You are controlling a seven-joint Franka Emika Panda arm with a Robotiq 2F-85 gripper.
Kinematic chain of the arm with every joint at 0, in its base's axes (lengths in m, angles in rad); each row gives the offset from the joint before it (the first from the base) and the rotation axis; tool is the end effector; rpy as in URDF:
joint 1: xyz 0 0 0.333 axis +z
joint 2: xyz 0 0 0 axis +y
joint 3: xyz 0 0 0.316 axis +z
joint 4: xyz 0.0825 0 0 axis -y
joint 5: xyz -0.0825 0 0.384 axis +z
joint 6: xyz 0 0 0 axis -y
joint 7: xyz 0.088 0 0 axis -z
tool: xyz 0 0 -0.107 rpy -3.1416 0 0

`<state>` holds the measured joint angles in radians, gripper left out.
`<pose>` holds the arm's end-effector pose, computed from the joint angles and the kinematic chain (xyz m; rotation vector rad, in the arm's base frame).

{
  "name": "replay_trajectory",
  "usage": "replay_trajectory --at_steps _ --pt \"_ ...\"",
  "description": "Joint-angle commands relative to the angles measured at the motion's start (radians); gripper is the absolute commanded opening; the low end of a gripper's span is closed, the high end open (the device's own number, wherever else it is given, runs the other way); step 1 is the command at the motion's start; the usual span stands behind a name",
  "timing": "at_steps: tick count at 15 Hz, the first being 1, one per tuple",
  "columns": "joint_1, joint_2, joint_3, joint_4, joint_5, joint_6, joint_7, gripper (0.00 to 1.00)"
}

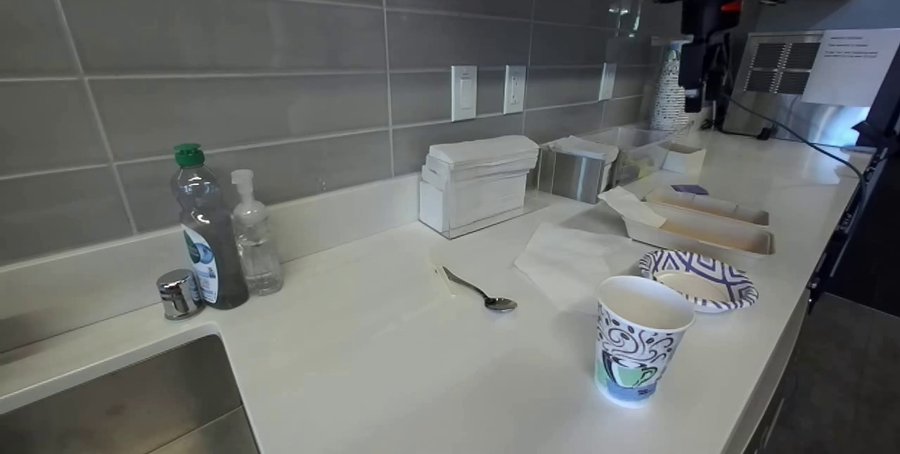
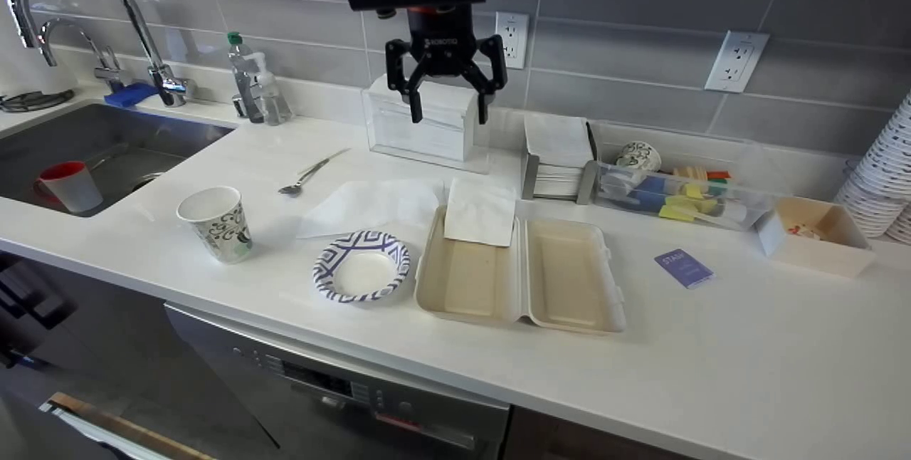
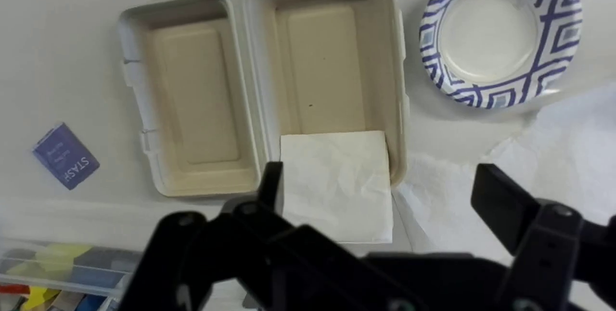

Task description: Cover the silver spoon with the napkins from the takeaway pack

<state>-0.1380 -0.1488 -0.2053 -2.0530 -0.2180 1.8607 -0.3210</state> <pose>0.4724 -0.1908 0.4989 2.9842 0.0715 -0.1504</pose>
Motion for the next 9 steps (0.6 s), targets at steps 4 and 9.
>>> replay_trajectory --at_steps 4,9 --pt "0.001 0.274 0.047 0.182 0.081 0.009 0.330 1.00" --pt "0.021 0.449 0.049 0.312 0.065 0.001 0.630 1.00"
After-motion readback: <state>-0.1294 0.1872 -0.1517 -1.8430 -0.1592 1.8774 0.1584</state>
